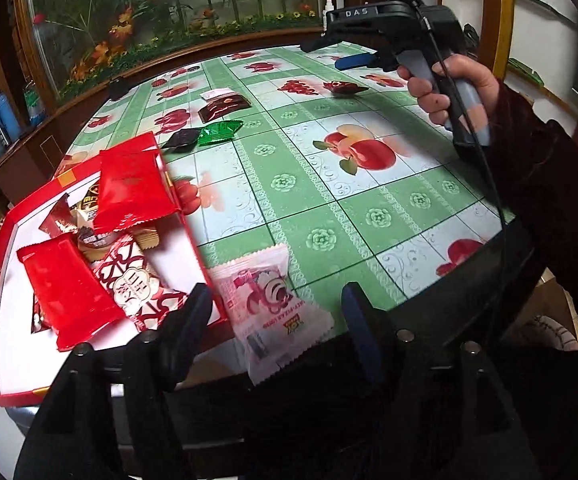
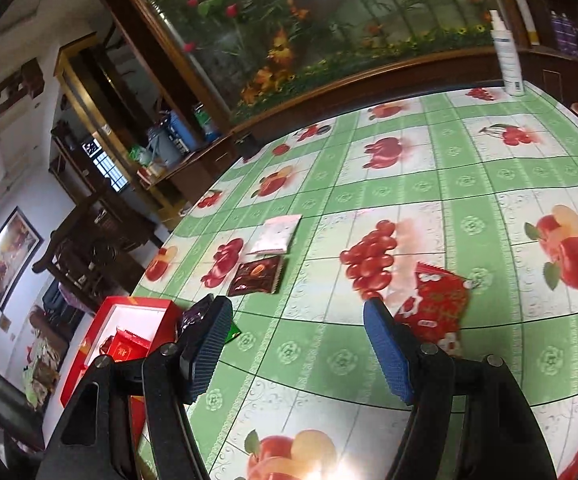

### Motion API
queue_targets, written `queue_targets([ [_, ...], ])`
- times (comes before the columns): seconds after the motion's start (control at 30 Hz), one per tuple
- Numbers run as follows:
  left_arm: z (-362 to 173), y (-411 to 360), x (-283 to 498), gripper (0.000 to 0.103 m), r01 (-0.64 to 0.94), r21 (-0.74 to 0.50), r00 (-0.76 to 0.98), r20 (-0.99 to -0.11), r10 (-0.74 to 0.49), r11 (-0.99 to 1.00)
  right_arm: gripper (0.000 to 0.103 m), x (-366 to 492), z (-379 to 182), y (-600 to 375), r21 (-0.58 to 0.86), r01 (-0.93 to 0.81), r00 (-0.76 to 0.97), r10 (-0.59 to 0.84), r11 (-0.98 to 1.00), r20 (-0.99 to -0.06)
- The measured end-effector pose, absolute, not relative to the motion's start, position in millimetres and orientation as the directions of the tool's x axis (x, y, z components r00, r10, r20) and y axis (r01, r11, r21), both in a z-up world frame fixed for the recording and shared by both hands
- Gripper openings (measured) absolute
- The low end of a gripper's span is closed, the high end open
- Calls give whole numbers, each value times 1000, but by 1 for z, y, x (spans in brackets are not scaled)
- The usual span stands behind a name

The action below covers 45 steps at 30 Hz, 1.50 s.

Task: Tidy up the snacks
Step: 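Grasp the pink cartoon candy packet with the left tool while the right moves to the red flowered packet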

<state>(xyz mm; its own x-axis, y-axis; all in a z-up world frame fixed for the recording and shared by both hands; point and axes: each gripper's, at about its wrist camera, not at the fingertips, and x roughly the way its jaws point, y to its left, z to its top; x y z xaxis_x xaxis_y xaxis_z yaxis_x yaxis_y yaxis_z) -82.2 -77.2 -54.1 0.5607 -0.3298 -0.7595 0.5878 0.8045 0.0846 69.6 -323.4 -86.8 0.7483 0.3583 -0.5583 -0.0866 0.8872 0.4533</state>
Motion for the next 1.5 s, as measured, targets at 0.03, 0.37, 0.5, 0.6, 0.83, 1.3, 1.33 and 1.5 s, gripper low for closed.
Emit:
queue_targets([
  [0.03, -54, -80, -80, 66, 585, 83, 563, -758, -330, 807, 71, 69, -87, -325, 455, -84, 748, 358, 887, -559],
  [0.37, -39, -100, -113, 68, 633, 230, 646, -682, -342, 739, 71, 69, -88, -347, 482, 4, 764, 308, 876, -567],
  [0.5, -54, -110, -107, 68, 652, 191, 601, -721, -347, 733, 71, 69, -90, -352, 486, 36, 764, 290, 873, -577],
  [0.6, -64, -107, -103, 68, 641, 162, 581, -741, -336, 751, 71, 68, -91, -355, 490, 51, 766, 281, 870, -579],
  [0.83, -67, -94, -100, 78, 636, 66, 563, -721, -404, 769, 71, 68, -92, -356, 496, 56, 765, 282, 867, -579],
  [1.3, -42, -146, -50, 83, 653, -147, 471, -690, -550, 743, 71, 60, -80, -383, 483, 95, 823, 204, 871, -530],
  [1.33, -37, -141, -50, 83, 635, -138, 493, -685, -536, 760, 72, 60, -81, -391, 493, 100, 828, 202, 864, -522],
  [1.5, -27, -127, -60, 84, 544, -62, 583, -689, -430, 837, 72, 73, -89, -419, 499, 103, 802, 225, 860, -554],
])
